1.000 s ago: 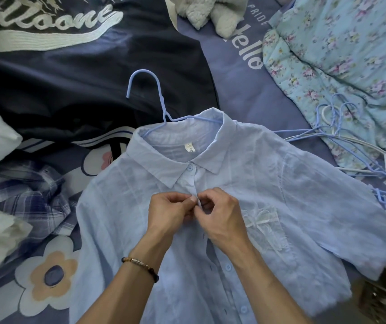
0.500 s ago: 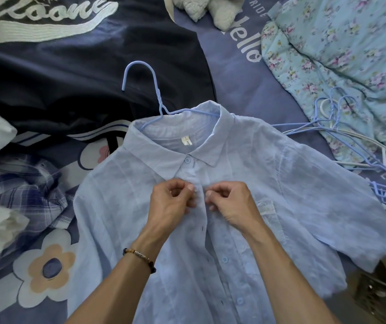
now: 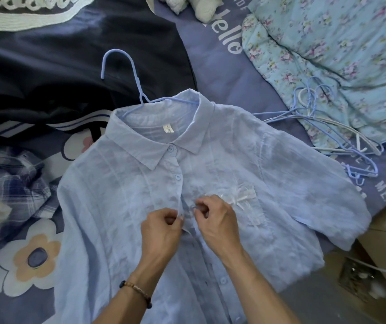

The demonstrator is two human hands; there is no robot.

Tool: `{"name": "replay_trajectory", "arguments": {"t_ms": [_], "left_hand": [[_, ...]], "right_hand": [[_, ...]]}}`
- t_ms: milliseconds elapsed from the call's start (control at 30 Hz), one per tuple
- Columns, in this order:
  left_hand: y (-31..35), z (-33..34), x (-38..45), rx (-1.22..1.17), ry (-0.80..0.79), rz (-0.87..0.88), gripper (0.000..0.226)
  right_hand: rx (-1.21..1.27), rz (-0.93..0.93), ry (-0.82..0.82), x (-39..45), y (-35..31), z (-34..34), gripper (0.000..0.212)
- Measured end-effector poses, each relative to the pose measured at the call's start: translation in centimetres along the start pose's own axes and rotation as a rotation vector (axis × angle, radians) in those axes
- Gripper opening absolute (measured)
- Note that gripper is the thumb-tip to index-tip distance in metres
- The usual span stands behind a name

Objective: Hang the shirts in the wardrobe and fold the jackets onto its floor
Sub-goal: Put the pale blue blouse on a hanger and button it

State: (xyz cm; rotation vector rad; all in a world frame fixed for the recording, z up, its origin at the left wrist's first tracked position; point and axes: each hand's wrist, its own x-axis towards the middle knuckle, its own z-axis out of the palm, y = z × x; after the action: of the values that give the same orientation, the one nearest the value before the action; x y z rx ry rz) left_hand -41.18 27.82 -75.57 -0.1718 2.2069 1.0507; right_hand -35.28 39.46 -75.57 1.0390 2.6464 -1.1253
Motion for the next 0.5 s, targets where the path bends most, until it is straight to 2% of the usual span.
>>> {"name": "replay_trajectory", "arguments": {"t_ms": [100,200,333,500], "left_hand": [[-0.1,-0.4,0.2,-0.272,-0.074,-0.171,0.018],[0.7,-0.6,-0.2,-0.407,-0.150,-0.232,0.022],[1.7,-0.5,-1.0,-0.433,-0.183,-0.199,0.020],[2.5,-0.3,-1.6,-0.427,-0.173,-0.165,0.016]], "right_hand": [[-0.062,-0.014,-0.022,0.0,-0.4,0.4,0.004],[0.051,0.083,-0.060,0.2,-0.7,-0.3,0.005],[0.273,0.214,-0.073,-0.5,-1.6,-1.5,0.010],[0.331,0.259,-0.058,-1.2,-1.5,-1.7,0.008]]}}
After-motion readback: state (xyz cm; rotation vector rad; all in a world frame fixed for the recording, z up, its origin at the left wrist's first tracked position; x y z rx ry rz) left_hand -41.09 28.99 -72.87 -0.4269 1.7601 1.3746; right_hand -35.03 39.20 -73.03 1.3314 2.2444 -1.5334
